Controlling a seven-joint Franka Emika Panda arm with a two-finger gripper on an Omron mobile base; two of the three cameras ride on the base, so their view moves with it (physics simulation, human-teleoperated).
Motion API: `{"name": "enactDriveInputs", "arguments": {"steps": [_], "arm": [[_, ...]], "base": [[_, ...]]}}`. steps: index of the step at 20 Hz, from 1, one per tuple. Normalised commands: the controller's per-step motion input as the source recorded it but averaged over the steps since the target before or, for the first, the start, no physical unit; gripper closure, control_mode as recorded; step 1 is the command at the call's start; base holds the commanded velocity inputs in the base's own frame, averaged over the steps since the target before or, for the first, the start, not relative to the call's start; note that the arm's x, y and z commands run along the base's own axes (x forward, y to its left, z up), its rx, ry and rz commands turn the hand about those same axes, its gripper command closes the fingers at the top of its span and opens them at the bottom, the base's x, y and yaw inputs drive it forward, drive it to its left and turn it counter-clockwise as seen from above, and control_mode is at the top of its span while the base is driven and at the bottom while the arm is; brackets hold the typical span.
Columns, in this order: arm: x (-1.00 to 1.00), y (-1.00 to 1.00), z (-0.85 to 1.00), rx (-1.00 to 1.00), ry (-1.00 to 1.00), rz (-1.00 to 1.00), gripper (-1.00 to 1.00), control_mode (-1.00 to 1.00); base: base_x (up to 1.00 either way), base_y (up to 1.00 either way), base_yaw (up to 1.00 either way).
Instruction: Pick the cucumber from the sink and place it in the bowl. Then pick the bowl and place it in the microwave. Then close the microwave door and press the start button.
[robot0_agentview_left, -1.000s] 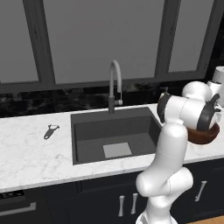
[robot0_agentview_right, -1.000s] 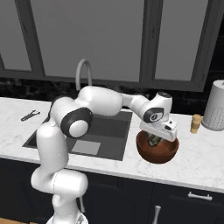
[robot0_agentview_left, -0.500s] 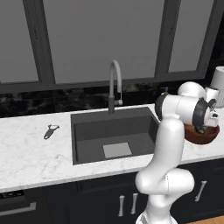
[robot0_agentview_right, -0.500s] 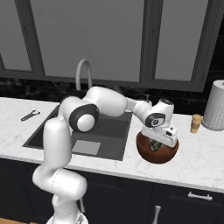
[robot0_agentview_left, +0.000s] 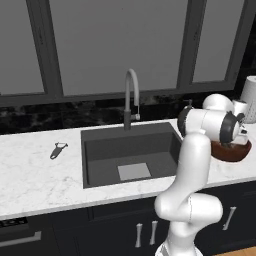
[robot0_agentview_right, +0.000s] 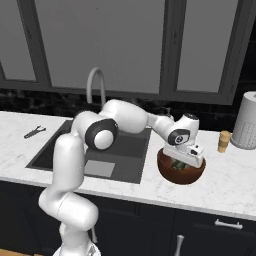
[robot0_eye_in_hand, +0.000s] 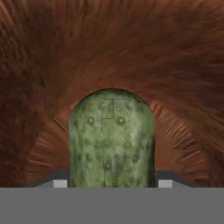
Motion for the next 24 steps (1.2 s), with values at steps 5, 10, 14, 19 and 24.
{"name": "enactDriveInputs", "arguments": {"steps": [5, 10, 14, 19, 24], "arm": [[-0.10, 0.00, 0.02, 0.00, -0.03, 0.00, -1.00, -1.00], [-0.20, 0.02, 0.22, -0.01, -0.11, 0.00, -1.00, -1.00], [-0.20, 0.10, 0.35, -0.05, -0.14, 0.00, -1.00, -1.00], [0.05, 0.16, 0.01, -0.03, 0.00, 0.00, -1.00, -1.00], [0.12, 0.24, -0.98, 0.00, 0.05, 0.02, -1.00, -1.00]], "base": [[0.00, 0.00, 0.00], [0.00, 0.00, 0.00], [0.00, 0.00, 0.00], [0.00, 0.00, 0.00], [0.00, 0.00, 0.00]]}}
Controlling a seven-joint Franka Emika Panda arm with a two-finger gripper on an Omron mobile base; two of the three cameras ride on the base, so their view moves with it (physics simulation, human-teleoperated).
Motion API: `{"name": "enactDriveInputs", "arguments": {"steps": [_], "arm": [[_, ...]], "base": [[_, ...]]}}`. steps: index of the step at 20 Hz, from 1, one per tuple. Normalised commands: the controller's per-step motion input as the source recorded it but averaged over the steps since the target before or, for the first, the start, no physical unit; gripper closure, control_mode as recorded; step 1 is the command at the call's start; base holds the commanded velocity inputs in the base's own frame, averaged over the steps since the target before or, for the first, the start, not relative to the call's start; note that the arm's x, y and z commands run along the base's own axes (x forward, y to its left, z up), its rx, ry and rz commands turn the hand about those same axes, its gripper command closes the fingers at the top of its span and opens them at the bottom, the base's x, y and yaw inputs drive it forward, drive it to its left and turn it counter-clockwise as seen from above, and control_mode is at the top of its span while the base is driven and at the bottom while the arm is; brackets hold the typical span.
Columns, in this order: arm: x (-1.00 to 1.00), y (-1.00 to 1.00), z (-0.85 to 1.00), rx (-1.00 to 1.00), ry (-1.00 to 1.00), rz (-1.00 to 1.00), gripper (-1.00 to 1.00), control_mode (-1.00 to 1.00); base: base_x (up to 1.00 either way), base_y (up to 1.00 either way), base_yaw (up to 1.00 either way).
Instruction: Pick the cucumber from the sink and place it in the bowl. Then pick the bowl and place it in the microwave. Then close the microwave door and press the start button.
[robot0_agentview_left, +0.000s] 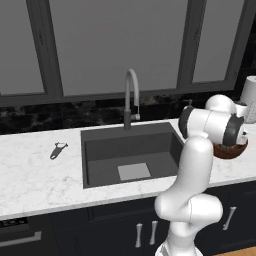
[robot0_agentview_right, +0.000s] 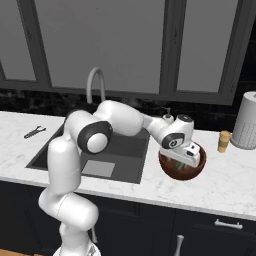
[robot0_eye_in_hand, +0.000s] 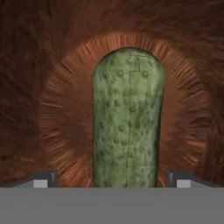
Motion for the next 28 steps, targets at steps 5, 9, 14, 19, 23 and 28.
{"name": "enactDriveInputs", "arguments": {"steps": [5, 9, 14, 19, 23, 28], "arm": [[-0.49, 0.23, -0.56, -0.01, -0.14, 0.06, -1.00, -1.00], [-0.21, 0.07, 0.29, -0.01, -0.08, 0.00, -1.00, -1.00], [0.43, 0.22, 0.17, -0.03, 0.02, 0.00, -1.00, -1.00], [0.25, 0.23, 0.60, -0.05, 0.01, 0.00, -1.00, -1.00], [-0.14, 0.30, 0.88, -0.11, 0.01, 0.00, -1.00, -1.00], [-0.02, 0.37, 0.43, -0.07, 0.08, 0.00, -1.00, -1.00]], "base": [[0.00, 0.00, 0.00], [0.00, 0.00, 0.00], [0.00, 0.00, 0.00], [0.00, 0.00, 0.00], [0.00, 0.00, 0.00], [0.00, 0.00, 0.00]]}}
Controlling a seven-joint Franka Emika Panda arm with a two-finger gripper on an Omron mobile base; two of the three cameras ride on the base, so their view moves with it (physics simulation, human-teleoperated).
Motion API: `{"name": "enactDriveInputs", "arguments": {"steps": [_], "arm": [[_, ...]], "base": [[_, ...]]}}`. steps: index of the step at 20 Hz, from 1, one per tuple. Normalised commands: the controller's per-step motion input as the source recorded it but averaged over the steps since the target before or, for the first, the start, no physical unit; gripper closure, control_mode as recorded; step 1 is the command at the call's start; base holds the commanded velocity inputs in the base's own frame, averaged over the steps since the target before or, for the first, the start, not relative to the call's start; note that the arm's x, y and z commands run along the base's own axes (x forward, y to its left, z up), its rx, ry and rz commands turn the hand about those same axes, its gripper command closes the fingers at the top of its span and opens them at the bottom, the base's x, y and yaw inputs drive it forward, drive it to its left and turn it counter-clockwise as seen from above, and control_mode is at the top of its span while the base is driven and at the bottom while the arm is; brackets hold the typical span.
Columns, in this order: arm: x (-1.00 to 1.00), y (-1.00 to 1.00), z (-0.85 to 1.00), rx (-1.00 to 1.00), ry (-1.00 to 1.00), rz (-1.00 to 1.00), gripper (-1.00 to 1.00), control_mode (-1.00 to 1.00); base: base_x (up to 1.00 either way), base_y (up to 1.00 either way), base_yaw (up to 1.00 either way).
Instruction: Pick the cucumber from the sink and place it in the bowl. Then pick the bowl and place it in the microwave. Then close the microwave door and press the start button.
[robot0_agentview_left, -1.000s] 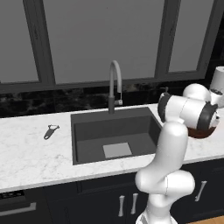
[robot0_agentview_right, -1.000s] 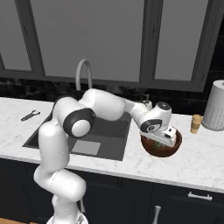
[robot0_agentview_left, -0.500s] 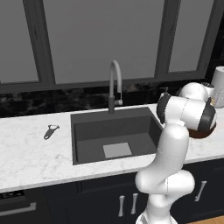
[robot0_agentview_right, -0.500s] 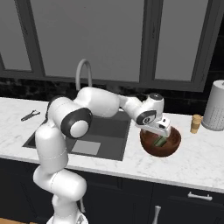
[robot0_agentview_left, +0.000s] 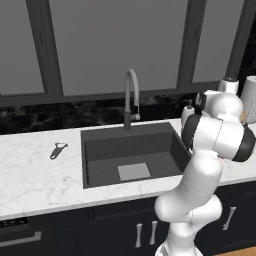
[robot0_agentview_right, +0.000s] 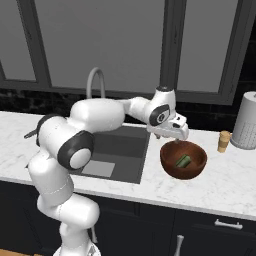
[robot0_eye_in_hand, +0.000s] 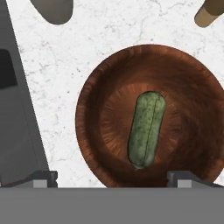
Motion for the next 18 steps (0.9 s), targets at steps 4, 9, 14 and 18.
{"name": "enactDriveInputs", "arguments": {"steps": [4, 9, 14, 18], "arm": [[0.00, 0.20, -0.14, -0.02, 0.00, 0.00, -1.00, -1.00], [-0.08, 0.00, -0.13, 0.00, 0.00, 0.00, -1.00, -1.00], [-0.06, 0.06, -0.17, 0.01, 0.05, 0.00, -1.00, -1.00], [0.00, 0.13, -0.13, 0.00, 0.09, 0.01, -1.00, -1.00]], "base": [[0.00, 0.00, 0.00], [0.00, 0.00, 0.00], [0.00, 0.00, 0.00], [0.00, 0.00, 0.00]]}}
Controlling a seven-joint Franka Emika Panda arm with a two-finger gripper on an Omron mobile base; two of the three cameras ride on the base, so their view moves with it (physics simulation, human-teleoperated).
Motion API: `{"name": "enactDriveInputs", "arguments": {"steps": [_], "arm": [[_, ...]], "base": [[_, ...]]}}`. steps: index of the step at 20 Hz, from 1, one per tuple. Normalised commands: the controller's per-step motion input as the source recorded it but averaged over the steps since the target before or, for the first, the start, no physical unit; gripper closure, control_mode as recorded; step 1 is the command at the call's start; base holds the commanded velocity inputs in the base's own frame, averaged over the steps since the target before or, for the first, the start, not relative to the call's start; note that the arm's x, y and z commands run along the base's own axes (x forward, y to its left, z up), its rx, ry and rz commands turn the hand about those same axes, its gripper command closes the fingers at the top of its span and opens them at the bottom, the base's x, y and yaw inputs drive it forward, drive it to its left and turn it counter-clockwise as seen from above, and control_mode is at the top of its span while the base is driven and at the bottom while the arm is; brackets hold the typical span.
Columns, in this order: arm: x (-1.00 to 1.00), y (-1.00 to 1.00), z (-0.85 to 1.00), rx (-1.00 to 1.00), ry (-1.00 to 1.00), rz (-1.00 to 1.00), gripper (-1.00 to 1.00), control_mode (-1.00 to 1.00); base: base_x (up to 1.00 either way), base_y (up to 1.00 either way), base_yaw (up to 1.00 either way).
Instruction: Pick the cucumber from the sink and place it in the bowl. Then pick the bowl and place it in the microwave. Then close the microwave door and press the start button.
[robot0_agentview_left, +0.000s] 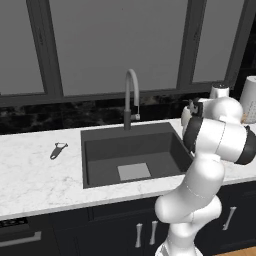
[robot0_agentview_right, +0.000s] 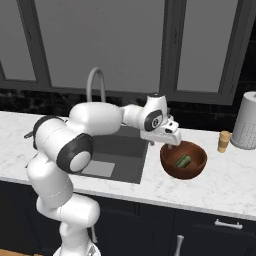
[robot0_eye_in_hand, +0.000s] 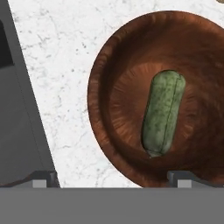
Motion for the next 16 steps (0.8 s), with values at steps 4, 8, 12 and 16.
{"name": "enactDriveInputs", "arguments": {"steps": [4, 8, 12, 16], "arm": [[0.00, 0.02, -0.22, 0.01, 0.09, 0.01, -1.00, -1.00], [0.03, 0.00, -0.30, 0.01, 0.07, 0.02, -1.00, -1.00], [0.36, -0.01, -0.29, 0.00, 0.04, 0.07, -1.00, -1.00], [0.37, -0.01, -0.32, 0.02, 0.05, 0.10, -1.00, -1.00]], "base": [[0.00, 0.00, 0.00], [0.00, 0.00, 0.00], [0.00, 0.00, 0.00], [0.00, 0.00, 0.00]]}}
